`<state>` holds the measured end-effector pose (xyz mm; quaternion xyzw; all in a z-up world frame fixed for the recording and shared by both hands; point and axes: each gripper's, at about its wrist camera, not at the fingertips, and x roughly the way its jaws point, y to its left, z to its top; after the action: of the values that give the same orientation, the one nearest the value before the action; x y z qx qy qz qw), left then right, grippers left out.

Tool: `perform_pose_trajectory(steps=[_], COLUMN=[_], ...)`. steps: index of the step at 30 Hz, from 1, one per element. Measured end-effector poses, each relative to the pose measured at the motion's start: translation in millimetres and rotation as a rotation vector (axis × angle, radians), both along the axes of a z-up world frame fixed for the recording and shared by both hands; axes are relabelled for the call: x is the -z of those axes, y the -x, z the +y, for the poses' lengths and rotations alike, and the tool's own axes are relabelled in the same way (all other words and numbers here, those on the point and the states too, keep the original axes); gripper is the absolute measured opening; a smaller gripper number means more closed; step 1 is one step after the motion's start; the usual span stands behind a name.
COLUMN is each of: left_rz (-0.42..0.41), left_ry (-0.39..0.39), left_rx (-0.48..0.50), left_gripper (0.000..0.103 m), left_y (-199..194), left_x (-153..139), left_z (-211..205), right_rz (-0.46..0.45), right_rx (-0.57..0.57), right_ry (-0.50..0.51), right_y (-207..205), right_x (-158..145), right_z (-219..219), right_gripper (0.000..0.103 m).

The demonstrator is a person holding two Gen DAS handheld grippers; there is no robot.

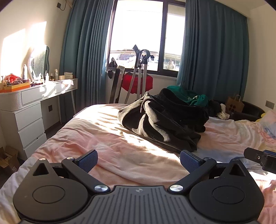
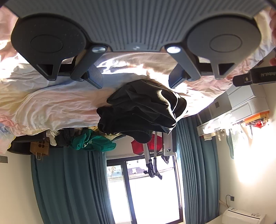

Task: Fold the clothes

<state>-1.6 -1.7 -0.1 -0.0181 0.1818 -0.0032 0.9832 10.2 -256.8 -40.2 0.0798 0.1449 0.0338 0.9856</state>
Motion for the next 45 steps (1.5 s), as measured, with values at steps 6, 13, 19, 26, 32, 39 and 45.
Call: perform_pose_trajectory(steps=[6, 13, 19, 26, 32, 39, 45], left_rz=[-0.027, -0.009, -0.022, -0.026, -0.023, -0.03, -0.033], left_ry=[-0.036, 0.027, 0.037, 0.012, 0.026, -0.007, -0.068], left_rx=[-0.012, -0.006, 0.01, 0.013, 0.016, 0.02, 0.048], left_gripper=[0.103, 0.103, 0.103, 0.103, 0.103, 0.103, 0.103], left_y=[10, 3, 2, 2, 0, -1, -11], left_x=[1, 0, 3, 5, 8, 9, -2], left_z=[-10, 1, 0, -3, -2, -5, -11], right_rz=[-0.006, -0.006, -0.004, -0.004, -0.003, 0.009, 0.004], right_rx=[-0.001, -0.001, -0.002, -0.004, 0.0, 0.016, 0.032], right_ry=[0.002, -0.001, -0.013, -0.013, -0.011, -0.022, -0.038], right_y=[2, 2, 3, 4, 4, 1, -2], right_x=[-1, -1, -1, -1, 0, 0, -1], right_z=[1, 1, -1, -1, -2, -4, -12], right_gripper=[0.084, 0.084, 0.084, 0.084, 0.084, 0.084, 0.084])
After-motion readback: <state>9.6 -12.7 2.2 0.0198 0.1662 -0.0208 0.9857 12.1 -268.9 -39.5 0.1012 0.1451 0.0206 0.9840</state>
